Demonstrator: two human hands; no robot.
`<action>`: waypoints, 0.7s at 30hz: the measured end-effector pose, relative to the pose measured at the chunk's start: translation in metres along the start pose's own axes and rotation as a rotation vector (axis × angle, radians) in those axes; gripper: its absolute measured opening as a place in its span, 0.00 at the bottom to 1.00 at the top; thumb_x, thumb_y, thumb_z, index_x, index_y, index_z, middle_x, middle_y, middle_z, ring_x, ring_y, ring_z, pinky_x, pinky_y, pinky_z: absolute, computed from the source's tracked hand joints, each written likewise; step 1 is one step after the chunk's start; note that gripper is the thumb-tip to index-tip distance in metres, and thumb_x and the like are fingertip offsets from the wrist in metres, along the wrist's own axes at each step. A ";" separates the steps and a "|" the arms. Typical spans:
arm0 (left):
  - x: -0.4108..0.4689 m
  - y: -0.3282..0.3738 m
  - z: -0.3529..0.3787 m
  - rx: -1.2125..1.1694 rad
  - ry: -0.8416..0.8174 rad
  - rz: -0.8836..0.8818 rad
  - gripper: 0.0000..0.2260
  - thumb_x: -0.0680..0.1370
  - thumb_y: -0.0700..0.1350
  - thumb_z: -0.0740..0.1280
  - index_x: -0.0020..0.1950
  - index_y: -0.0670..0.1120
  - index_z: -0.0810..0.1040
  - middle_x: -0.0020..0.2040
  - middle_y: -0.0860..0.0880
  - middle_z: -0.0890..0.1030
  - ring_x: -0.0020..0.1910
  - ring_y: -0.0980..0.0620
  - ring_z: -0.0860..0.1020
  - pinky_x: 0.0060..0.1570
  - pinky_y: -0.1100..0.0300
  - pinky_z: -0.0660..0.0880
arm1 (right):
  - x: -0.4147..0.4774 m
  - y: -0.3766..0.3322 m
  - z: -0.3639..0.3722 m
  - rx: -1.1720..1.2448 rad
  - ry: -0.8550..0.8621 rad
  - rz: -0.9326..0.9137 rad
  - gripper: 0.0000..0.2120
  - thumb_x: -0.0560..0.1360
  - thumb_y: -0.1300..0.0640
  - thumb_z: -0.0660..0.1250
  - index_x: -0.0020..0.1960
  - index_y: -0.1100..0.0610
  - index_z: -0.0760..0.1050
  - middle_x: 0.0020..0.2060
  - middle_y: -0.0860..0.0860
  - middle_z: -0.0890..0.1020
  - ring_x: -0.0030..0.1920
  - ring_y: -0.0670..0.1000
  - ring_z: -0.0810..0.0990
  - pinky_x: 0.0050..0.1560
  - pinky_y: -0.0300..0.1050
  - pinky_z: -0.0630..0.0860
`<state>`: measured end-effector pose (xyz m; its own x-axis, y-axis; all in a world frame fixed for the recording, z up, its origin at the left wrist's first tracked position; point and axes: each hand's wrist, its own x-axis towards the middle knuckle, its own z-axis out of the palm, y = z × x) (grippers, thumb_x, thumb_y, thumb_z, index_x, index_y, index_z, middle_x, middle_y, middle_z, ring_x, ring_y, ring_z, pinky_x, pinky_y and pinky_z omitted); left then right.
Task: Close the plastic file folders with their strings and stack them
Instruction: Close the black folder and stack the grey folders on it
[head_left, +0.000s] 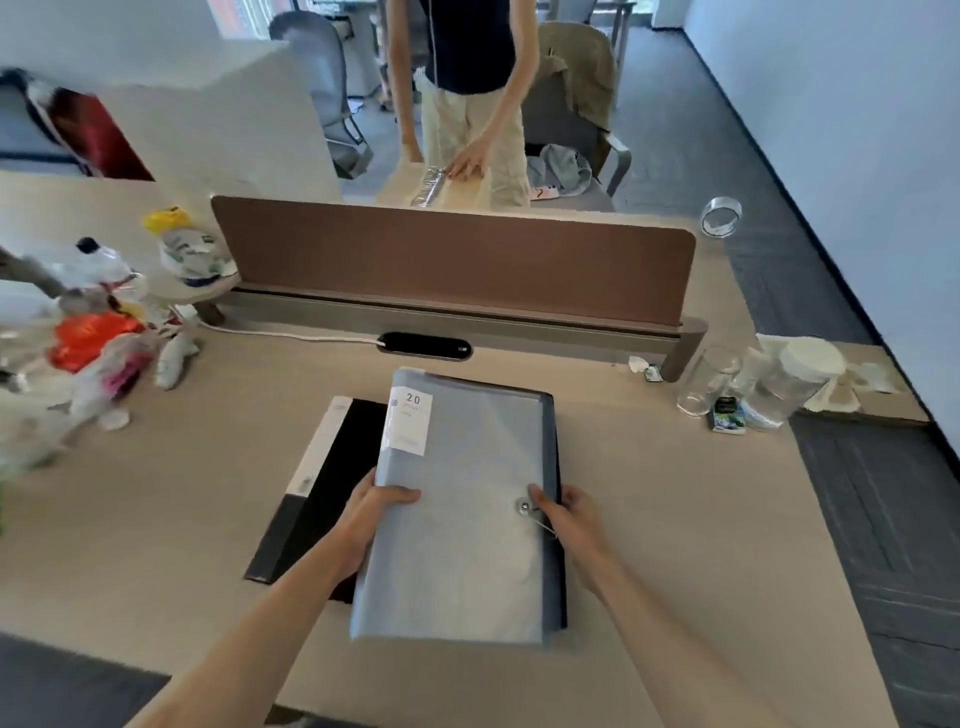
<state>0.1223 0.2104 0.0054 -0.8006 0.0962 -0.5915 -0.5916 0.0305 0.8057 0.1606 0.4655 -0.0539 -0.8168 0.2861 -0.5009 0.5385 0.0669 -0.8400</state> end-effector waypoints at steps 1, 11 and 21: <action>-0.001 -0.001 -0.020 -0.013 0.033 0.005 0.25 0.63 0.42 0.73 0.60 0.45 0.75 0.51 0.39 0.83 0.46 0.38 0.83 0.41 0.48 0.80 | 0.000 -0.007 0.019 -0.018 -0.032 -0.006 0.17 0.72 0.46 0.70 0.45 0.60 0.72 0.35 0.51 0.78 0.35 0.48 0.76 0.36 0.40 0.70; 0.020 0.002 -0.140 -0.065 0.130 -0.001 0.22 0.62 0.39 0.72 0.56 0.45 0.75 0.41 0.45 0.85 0.36 0.44 0.84 0.37 0.51 0.81 | 0.015 -0.031 0.157 -0.058 -0.011 0.058 0.15 0.72 0.50 0.68 0.49 0.62 0.75 0.47 0.58 0.82 0.46 0.56 0.81 0.43 0.47 0.74; 0.107 0.002 -0.205 0.566 -0.032 -0.093 0.38 0.64 0.57 0.70 0.71 0.46 0.63 0.69 0.43 0.66 0.71 0.44 0.62 0.70 0.50 0.62 | 0.021 -0.017 0.222 -0.119 0.128 0.231 0.31 0.66 0.40 0.71 0.63 0.54 0.73 0.59 0.52 0.79 0.57 0.53 0.78 0.56 0.48 0.76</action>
<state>0.0159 0.0168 -0.0626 -0.7390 0.0976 -0.6666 -0.5091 0.5671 0.6475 0.0886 0.2578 -0.0968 -0.6407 0.4245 -0.6397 0.7342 0.0950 -0.6723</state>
